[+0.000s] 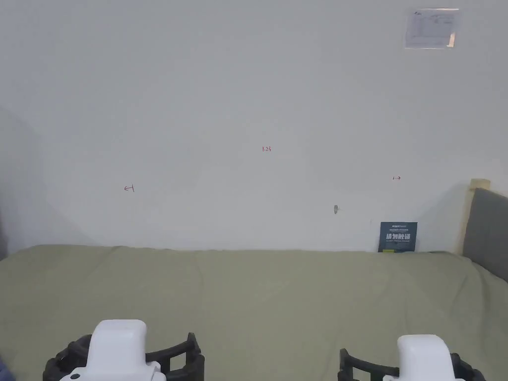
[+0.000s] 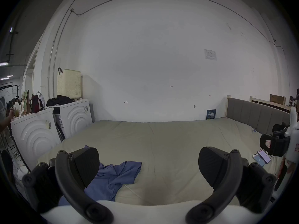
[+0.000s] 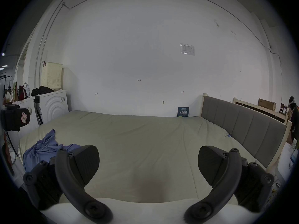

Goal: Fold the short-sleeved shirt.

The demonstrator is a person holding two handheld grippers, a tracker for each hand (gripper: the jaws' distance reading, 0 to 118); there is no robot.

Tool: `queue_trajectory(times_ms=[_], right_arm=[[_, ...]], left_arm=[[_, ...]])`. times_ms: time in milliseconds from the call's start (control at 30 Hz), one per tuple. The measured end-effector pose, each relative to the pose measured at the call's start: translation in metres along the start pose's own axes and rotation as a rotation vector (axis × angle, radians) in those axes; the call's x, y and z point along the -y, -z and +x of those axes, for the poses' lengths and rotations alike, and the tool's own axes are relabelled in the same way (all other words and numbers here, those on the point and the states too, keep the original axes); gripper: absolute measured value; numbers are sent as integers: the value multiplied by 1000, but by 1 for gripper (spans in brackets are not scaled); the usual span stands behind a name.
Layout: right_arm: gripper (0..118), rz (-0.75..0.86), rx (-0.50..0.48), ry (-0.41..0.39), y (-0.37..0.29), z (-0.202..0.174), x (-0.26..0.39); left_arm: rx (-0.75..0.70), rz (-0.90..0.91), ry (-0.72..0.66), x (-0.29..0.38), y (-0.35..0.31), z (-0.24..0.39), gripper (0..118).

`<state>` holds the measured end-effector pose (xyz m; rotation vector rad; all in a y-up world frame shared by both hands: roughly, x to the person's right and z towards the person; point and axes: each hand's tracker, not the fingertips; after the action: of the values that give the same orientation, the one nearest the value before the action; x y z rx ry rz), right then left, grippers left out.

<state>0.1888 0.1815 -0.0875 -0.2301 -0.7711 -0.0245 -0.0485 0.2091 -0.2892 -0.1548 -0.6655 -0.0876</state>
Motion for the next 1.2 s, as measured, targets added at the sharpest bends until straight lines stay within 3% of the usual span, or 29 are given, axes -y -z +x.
queue_trajectory(times_ms=[633,667,700,733,767,800,867,933,1000,1200], right_arm=[[118,-26,12,3,-3,0,-5],[112,-27,10,4,-3,0,-5],[98,-27,7,6,-1,2,-4],[76,-19,10,11,-1,2,-3],[34,-21,19,9,-1,0,-4],[0,-24,30,6,0,-1,-5],[0,-6,55,9,-1,0,-1],[0,-24,7,16,-2,1,-2],[0,-13,44,-17,-2,-2,-1],[0,-34,47,-11,0,0,2]], left_arm=[[-1,-31,15,0,2,2,118],[-4,-28,15,0,2,3,117],[-2,-26,14,0,1,2,112],[11,-29,8,0,1,2,97],[35,-34,-1,-2,-2,4,39],[33,-39,-4,-3,-3,5,0],[-40,-19,29,2,-1,8,0],[-26,-48,42,7,3,6,0],[4,-69,19,10,4,4,0],[13,-75,-3,9,10,1,0]])
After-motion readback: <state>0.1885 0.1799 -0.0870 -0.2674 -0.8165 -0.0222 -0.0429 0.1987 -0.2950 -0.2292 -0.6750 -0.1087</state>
